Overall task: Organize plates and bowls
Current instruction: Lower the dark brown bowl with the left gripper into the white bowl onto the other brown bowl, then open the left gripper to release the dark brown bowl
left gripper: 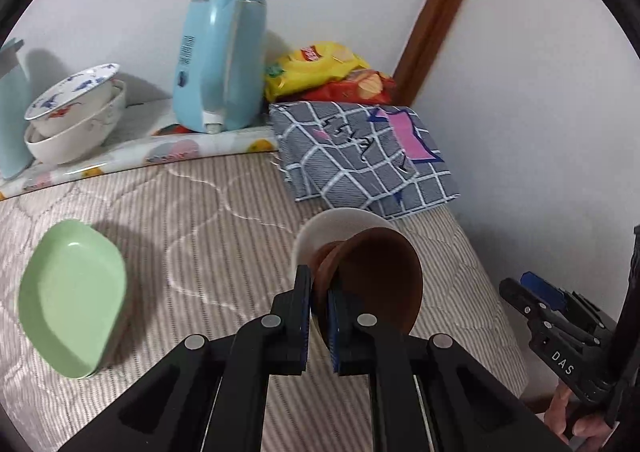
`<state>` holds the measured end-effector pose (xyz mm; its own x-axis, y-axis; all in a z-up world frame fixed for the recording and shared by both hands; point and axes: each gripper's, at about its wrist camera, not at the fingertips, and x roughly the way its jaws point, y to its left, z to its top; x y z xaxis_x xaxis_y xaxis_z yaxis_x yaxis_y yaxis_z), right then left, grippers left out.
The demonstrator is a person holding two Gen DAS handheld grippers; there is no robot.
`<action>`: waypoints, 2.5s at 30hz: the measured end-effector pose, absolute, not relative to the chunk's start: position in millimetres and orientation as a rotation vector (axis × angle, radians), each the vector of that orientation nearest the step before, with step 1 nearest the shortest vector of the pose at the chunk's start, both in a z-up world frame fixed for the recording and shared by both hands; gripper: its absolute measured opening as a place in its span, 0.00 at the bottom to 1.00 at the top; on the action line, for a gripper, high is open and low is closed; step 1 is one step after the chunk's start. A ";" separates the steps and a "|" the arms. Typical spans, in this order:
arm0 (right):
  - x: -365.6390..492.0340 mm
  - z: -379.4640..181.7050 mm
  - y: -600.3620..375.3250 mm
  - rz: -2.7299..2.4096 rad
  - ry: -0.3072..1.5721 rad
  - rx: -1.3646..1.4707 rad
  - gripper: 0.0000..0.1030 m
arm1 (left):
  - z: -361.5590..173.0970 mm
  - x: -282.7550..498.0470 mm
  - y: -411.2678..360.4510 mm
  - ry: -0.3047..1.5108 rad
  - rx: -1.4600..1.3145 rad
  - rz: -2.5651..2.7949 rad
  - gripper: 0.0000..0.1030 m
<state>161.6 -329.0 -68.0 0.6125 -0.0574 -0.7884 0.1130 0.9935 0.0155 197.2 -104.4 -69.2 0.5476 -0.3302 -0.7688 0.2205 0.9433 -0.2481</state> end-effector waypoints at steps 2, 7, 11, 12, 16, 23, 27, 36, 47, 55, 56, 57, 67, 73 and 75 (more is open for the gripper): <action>157.3 -68.7 -336.3 -0.111 0.901 0.073 0.41 | -69.9 199.0 -109.9 0.938 -0.116 -0.334 0.08; 152.8 -75.3 -346.7 -0.124 0.902 0.092 0.41 | -75.7 207.3 -120.1 0.952 -0.108 -0.344 0.08; 155.3 -81.0 -350.6 -0.138 0.911 0.084 0.41 | -82.9 216.4 -127.7 0.968 -0.106 -0.350 0.08; 155.7 -81.6 -351.7 -0.140 0.910 0.087 0.41 | -85.0 218.6 -129.8 0.971 -0.101 -0.350 0.08; 158.2 -86.6 -355.5 -0.141 0.914 0.103 0.41 | -96.7 227.8 -133.8 0.994 -0.101 -0.344 0.08; 161.8 -98.2 -357.7 -0.142 0.934 0.113 0.41 | -113.6 241.4 -138.5 1.026 -0.098 -0.335 0.08; 163.9 -102.8 -356.5 -0.133 0.944 0.120 0.41 | -121.3 246.7 -137.5 1.042 -0.101 -0.329 0.08; 166.0 -102.0 -351.1 -0.119 0.931 0.116 0.41 | -134.3 252.1 -140.2 1.074 -0.116 -0.352 0.08; 171.1 -103.1 -345.3 -0.105 0.936 0.114 0.41 | -138.1 255.5 -140.2 1.080 -0.136 -0.380 0.09; 172.6 -104.5 -336.4 -0.083 0.939 0.111 0.41 | -136.8 253.9 -140.0 1.094 -0.128 -0.396 0.11; 172.9 -104.5 -335.4 -0.082 0.940 0.110 0.41 | -136.4 253.3 -140.5 1.098 -0.122 -0.399 0.11; 173.0 -104.3 -335.4 -0.080 0.940 0.109 0.41 | -136.0 252.6 -140.9 1.099 -0.117 -0.401 0.12; 171.9 -102.3 -332.7 -0.068 0.936 0.103 0.41 | -130.9 246.7 -146.9 1.108 -0.066 -0.412 0.29; 173.3 -97.9 -329.2 -0.050 0.928 0.102 0.41 | -118.5 239.1 -149.2 1.076 -0.051 -0.419 0.41; 174.4 -95.5 -328.0 -0.035 0.925 0.108 0.41 | -113.6 238.0 -147.2 1.067 -0.051 -0.415 0.41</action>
